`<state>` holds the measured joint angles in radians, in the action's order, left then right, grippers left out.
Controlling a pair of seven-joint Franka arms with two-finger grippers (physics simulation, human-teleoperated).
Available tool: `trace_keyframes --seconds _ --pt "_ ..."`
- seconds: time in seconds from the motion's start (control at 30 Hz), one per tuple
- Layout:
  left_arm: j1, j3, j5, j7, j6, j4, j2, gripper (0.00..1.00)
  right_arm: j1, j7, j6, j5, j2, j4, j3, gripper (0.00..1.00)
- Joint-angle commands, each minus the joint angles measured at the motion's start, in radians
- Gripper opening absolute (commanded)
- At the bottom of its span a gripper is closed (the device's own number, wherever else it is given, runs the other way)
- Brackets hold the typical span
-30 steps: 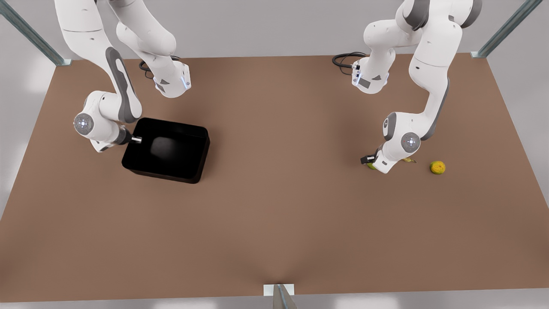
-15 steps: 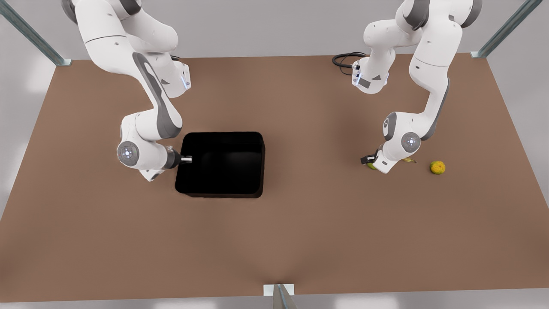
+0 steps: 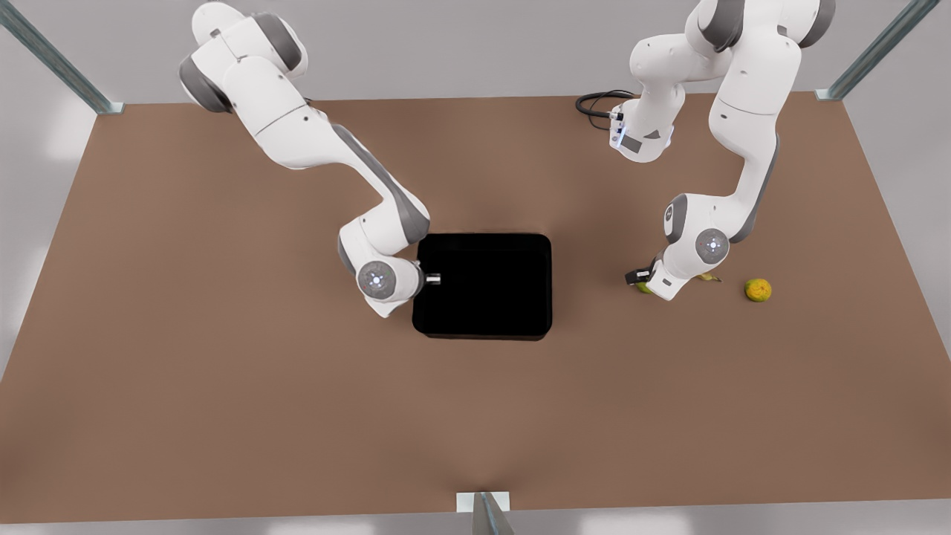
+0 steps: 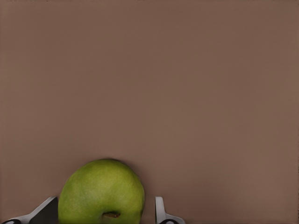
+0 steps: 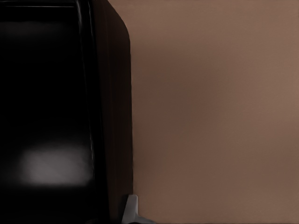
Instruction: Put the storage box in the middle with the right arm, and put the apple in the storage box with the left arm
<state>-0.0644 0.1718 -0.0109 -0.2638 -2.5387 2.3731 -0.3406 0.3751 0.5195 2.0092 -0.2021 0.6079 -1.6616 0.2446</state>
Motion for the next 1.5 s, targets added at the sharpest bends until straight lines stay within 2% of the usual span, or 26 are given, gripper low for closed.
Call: trace_keyframes --seconds 0.0,0.03,0.07,0.13,0.17,0.2,0.27,0.33,0.43,0.5,0.53,0.6,0.63,0.67,0.73,0.77,0.93,1.2,1.47 --pt "0.0 0.0 0.0 0.0 0.0 0.0 0.0 1.0 0.001 -0.001 0.003 0.001 0.009 0.003 -0.001 0.21" --pt "0.0 0.0 0.0 0.0 0.002 0.0 0.0 1.0 0.01 0.001 0.022 0.003 0.023 0.016 -0.001 0.75" --pt "0.0 0.0 0.0 0.0 0.0 0.0 0.0 1.0 0.018 0.001 0.028 0.003 0.023 0.016 -0.011 1.0" --pt "0.0 0.0 0.0 0.0 0.0 0.0 0.0 0.98 0.018 0.004 0.039 -0.002 0.012 0.02 -0.013 1.0" --pt "0.0 0.0 0.0 0.0 0.0 0.0 0.0 0.91 0.015 0.017 0.039 -0.002 -0.003 0.02 -0.013 1.0" --pt "0.0 0.0 0.0 0.0 0.0 0.0 0.0 0.8 0.015 0.025 0.036 -0.003 -0.03 0.016 -0.011 1.0" --pt "0.0 0.0 0.002 0.0 0.0 0.0 0.0 0.72 0.018 0.077 0.019 -0.005 -0.099 -0.003 -0.011 1.0" --pt "0.0 0.0 0.0 0.0 0.0 0.0 -0.002 0.72 -0.042 0.071 -0.096 -0.011 -0.244 -0.029 -0.013 1.0" --pt "0.0 0.0 0.0 0.0 0.0 0.0 -0.002 0.71 -0.376 -0.272 -0.219 -0.002 -0.51 -0.191 -0.018 1.0" --pt "0.0 0.0 0.0 0.0 0.0 -0.002 0.0 0.71 -0.558 -0.394 -0.288 0.053 -0.547 -0.191 -0.016 1.0" --pt "0.0 0.0 0.0 0.0 0.002 -0.003 0.005 0.71 -0.57 -0.384 -0.325 0.171 -0.548 -0.167 -0.008 1.0" --pt "-0.002 0.0 0.0 0.0 0.006 -0.003 0.012 0.71 -0.616 -0.394 -0.316 0.179 -0.542 -0.162 -0.014 1.0" --pt "-0.002 0.0 0.0 0.0 0.011 -0.003 0.015 0.71 -0.617 -0.397 -0.314 0.179 -0.542 -0.161 -0.019 1.0" --pt "-0.002 0.0 0.0 -0.002 0.015 -0.003 0.026 0.71 -0.596 -0.426 -0.371 0.179 -0.545 -0.121 -0.062 1.0" --pt "-0.002 0.0 0.0 -0.015 0.018 -0.003 0.04 0.71 -0.415 -0.507 -0.474 0.179 -0.534 -0.029 -0.269 1.0" --pt "0.002 0.002 0.0 -0.025 0.034 -0.003 0.054 0.71 -0.392 -0.544 -0.483 0.179 -0.534 -0.018 -0.301 1.0" --pt "0.038 0.005 -0.001 -0.089 0.121 -0.023 0.129 0.71 -0.378 -0.542 -0.491 0.179 -0.52 0.006 -0.311 1.0" --pt "0.133 0.103 -0.003 -0.368 0.167 -0.035 0.206 0.71 -0.406 -0.55 -0.495 0.164 -0.448 0.072 -0.304 1.0" --pt "0.259 0.137 -0.014 -0.56 0.222 -0.14 0.204 0.71 -0.409 -0.55 -0.512 0.164 -0.448 0.091 -0.304 1.0"
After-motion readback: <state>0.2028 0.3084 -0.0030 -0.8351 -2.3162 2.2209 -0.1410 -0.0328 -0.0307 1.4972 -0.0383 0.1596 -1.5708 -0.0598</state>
